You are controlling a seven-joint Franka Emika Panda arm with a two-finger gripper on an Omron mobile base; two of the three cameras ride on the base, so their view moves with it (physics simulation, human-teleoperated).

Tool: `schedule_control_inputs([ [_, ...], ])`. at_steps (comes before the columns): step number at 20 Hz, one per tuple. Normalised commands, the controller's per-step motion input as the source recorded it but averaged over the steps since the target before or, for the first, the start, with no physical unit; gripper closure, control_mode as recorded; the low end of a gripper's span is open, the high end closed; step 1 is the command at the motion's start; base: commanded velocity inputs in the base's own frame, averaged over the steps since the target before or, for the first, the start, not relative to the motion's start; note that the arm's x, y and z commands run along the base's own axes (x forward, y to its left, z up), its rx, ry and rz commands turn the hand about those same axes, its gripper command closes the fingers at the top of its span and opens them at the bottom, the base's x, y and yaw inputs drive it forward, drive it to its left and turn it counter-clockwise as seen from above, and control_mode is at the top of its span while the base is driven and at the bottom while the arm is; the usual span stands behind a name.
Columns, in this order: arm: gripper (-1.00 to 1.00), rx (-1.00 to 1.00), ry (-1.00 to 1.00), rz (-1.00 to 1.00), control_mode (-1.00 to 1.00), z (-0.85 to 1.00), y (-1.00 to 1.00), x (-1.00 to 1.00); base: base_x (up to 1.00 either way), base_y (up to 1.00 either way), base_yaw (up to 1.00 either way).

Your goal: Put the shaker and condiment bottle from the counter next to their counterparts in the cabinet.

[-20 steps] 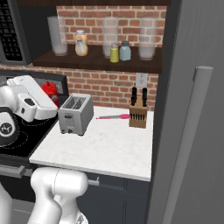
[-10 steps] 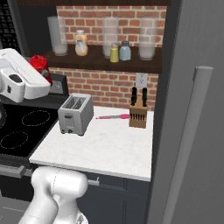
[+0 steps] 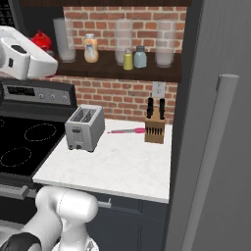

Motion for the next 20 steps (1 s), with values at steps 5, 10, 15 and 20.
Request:
schedule_control_inputs([
  [5,1.00,-0.17,0.15,0.05,-1.00,-0.10,0.29,0.51,0.00,0.00,0.00],
  [10,1.00,0.00,0.24,0.08,-1.00,0.00,-0.11,1.00,0.00,0.00,0.00],
  [15,1.00,-0.01,0.17,0.10,-1.00,0.00,-0.10,0.90,0.00,0.00,0.00],
  [20,1.00,-0.02,0.01,0.13,-1.00,-0.01,0.00,0.36,0.00,0.00,0.00],
])
